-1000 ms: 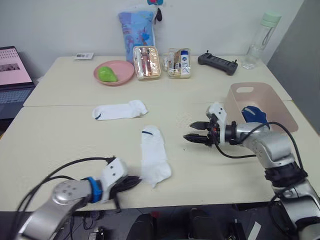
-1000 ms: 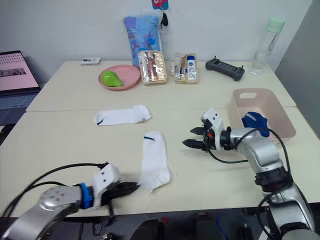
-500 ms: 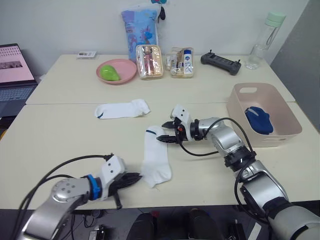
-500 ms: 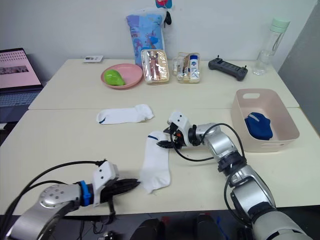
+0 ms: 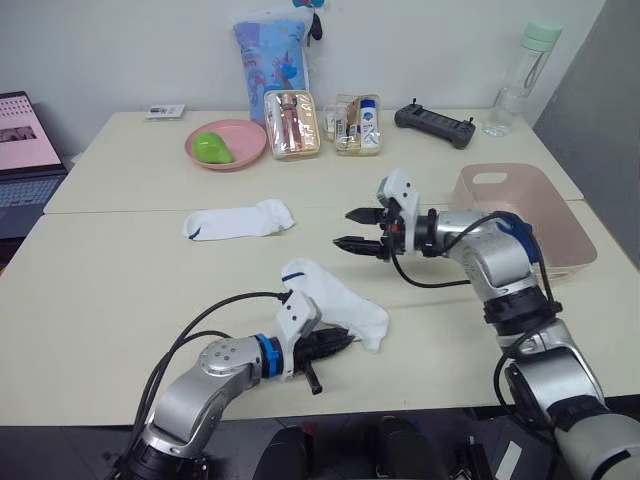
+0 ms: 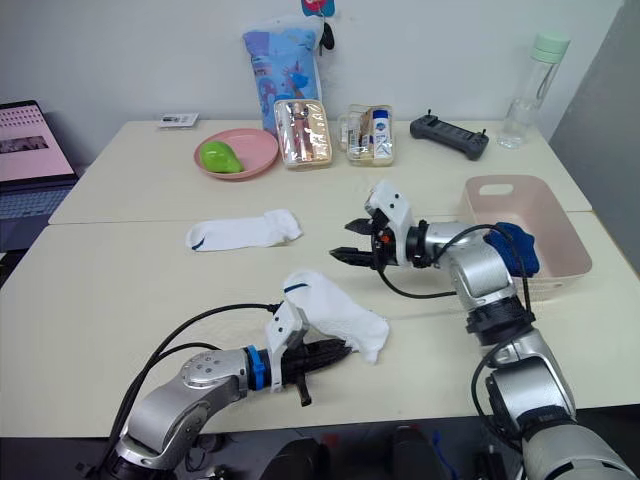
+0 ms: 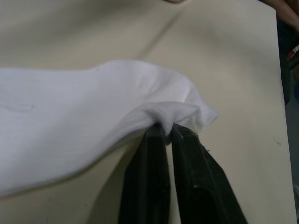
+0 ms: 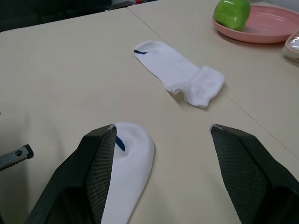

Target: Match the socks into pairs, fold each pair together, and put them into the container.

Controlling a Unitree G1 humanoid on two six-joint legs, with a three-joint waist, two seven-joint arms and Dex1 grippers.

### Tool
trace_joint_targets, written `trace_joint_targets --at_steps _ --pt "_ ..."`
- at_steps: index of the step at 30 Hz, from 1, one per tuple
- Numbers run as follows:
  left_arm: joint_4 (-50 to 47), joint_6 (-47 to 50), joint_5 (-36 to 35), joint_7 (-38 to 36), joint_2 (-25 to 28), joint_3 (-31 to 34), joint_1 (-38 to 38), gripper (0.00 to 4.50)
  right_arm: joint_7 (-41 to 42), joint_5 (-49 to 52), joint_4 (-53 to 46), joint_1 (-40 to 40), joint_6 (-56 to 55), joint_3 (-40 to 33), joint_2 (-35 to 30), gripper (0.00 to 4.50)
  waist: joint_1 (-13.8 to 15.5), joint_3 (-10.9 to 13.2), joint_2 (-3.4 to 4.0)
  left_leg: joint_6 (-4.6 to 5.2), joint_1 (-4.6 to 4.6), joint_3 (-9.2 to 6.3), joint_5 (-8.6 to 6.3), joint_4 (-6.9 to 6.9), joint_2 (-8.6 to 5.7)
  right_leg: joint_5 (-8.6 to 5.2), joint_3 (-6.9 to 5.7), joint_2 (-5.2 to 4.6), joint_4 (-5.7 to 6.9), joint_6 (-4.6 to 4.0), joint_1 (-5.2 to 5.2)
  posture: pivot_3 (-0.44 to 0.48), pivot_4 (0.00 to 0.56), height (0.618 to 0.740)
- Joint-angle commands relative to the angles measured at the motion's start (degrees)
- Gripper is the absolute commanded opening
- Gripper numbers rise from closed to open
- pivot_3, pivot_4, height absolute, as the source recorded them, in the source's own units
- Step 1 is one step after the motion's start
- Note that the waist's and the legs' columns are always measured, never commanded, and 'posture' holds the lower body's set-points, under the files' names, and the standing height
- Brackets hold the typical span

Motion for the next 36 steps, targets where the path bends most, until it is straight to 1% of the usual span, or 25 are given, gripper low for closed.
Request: trace_joint_targets --at_steps 1,4,6,8,10,13,17,19,20,22,24,26,27,28,32,33,36 --pt "-4.9 1.9 -3.4 -4.3 5.5 3.2 1.8 1.63 2.4 2.2 -7.1 2.9 3.5 -1.7 -4.5 3.46 0.1 0.0 0.0 0.0 -0.01 -0.01 0.0 0.0 0.0 0.0 0.0 0.0 -0.01 0.0 0.0 0.0 0.15 0.74" --pt "-5.3 2.2 -6.2 -6.5 10.4 9.4 2.1 2.66 2.8 4.5 -14.4 8.3 9.6 -2.5 -9.7 3.46 0.2 0.0 0.01 0.0 -0.02 0.01 0.0 0.01 -0.02 0.0 0.04 -0.02 -0.03 0.0 0.01 0.0 0.15 0.74" --pt "-4.1 2.0 -7.4 -6.7 11.5 12.2 1.2 3.36 2.0 5.4 -17.5 10.8 12.3 -2.8 -11.3 3.46 0.2 0.0 0.0 0.0 -0.01 -0.01 0.0 0.02 -0.02 -0.01 0.02 -0.02 -0.03 0.0 0.02 0.0 0.15 0.74" --pt "-0.3 0.0 -6.9 -7.0 12.3 15.0 -1.3 3.99 0.7 7.4 -21.9 15.2 16.1 -3.9 -12.8 3.46 0.3 0.0 -0.01 0.0 0.0 0.01 0.0 0.02 -0.03 -0.01 0.04 -0.02 -0.03 0.0 0.03 0.0 0.15 0.74" --pt "7.1 -4.3 -3.3 -6.6 12.7 16.0 -6.0 3.99 -1.4 10.2 -27.2 21.0 21.6 -6.3 -13.8 3.46 0.5 0.0 -0.02 0.0 -0.01 -0.04 0.0 0.01 -0.02 -0.01 -0.03 -0.01 -0.04 0.0 0.05 0.0 0.15 0.74" --pt "18.1 -11.0 2.7 -4.5 10.2 13.4 -13.5 3.99 -4.3 13.0 -32.1 26.2 27.8 -8.2 -14.6 3.46 0.9 0.0 -0.02 0.0 -0.02 -0.09 0.0 0.02 -0.04 -0.01 -0.07 -0.01 -0.04 0.01 0.05 0.0 0.15 0.74" --pt "29.0 -17.9 8.2 -3.3 6.4 10.7 -20.1 3.99 -6.9 16.5 -34.4 27.9 33.7 -9.3 -14.2 3.46 0.8 0.0 -0.04 0.0 -0.01 0.06 0.0 0.06 -0.1 0.01 0.09 -0.02 -0.06 0.05 0.06 0.0 0.15 0.74" --pt "35.0 -22.1 11.9 -4.4 5.1 7.5 -23.6 3.99 -8.5 17.8 -34.4 28.8 36.2 -9.3 -13.3 3.46 0.8 0.0 -0.1 0.0 -0.01 0.02 0.0 0.06 -0.08 0.01 0.05 -0.02 -0.06 0.05 0.05 0.0 0.15 0.74" --pt "38.0 -23.5 13.2 -4.5 4.1 6.4 -25.4 3.99 -8.6 17.5 -34.3 29.4 36.3 -8.0 -13.9 3.46 0.8 0.0 -0.1 0.0 -0.02 0.0 0.0 0.06 -0.08 0.01 0.02 -0.01 -0.06 0.05 0.05 0.0 0.15 0.74" --pt "44.7 -25.2 14.1 -5.3 1.9 5.4 -28.4 3.99 -10.1 18.9 -33.7 29.6 38.1 -7.9 -11.7 3.46 1.0 0.0 -0.12 0.0 -0.05 -0.02 0.0 0.04 -0.09 0.01 0.0 0.0 -0.05 0.05 0.02 0.0 0.15 0.74" --pt "48.2 -26.6 14.5 -6.1 0.9 5.4 -29.7 3.99 -11.1 19.8 -33.5 29.5 39.2 -8.2 -10.4 3.46 0.7 0.0 -0.13 0.01 -0.05 0.01 0.0 0.06 -0.09 0.01 0.02 0.0 -0.04 0.05 0.03 0.0 0.15 0.74" --pt "49.6 -28.6 15.8 -7.6 1.5 4.9 -29.5 3.61 -12.6 20.5 -34.3 29.7 40.2 -7.4 -8.7 3.46 0.5 0.0 -0.13 0.01 -0.03 0.01 0.0 0.06 -0.08 0.01 0.03 0.0 -0.04 0.05 0.03 0.0 0.15 0.74" --pt "49.8 -29.0 15.7 -8.3 1.7 5.1 -29.3 3.43 -13.3 20.7 -34.6 29.9 40.4 -6.9 -8.1 3.07 0.4 0.0 -0.14 0.01 -0.01 0.01 0.0 0.05 -0.08 0.01 0.04 0.0 -0.03 0.05 0.04 0.0 0.15 0.74" --pt "49.3 -28.9 15.2 -9.4 1.9 5.4 -28.9 3.11 -14.1 21.0 -34.5 30.1 40.5 -6.6 -6.8 2.82 0.3 0.0 -0.14 0.0 -0.01 0.0 0.0 0.05 -0.07 0.01 0.03 0.0 -0.03 0.05 0.04 0.0 0.15 0.74" --pt "47.5 -28.5 14.6 -10.9 2.0 6.1 -28.0 1.84 -16.9 22.4 -33.2 29.9 41.2 -8.0 -2.8 1.43 0.1 0.0 -0.14 0.0 -0.01 -0.02 0.0 0.05 -0.06 0.01 0.02 0.0 0.0 0.05 0.04 0.0 0.15 0.74" --pt "46.8 -28.3 14.5 -11.0 2.0 6.2 -27.6 1.51 -17.1 22.4 -33.0 29.8 41.1 -8.3 -2.5 1.06 0.2 0.0 -0.14 0.0 -0.01 -0.02 0.0 0.06 -0.06 0.01 0.03 0.0 0.01 0.05 0.04 0.0 0.15 0.74" --pt "42.8 -25.6 13.1 -10.5 2.2 7.7 -25.5 0.54 -17.2 20.6 -31.4 29.1 37.6 -8.0 -4.4 0.0 0.2 0.0 -0.14 0.0 -0.01 -0.01 0.0 0.07 -0.08 0.01 0.05 -0.01 -0.01 0.05 0.04 0.0 0.15 0.74"
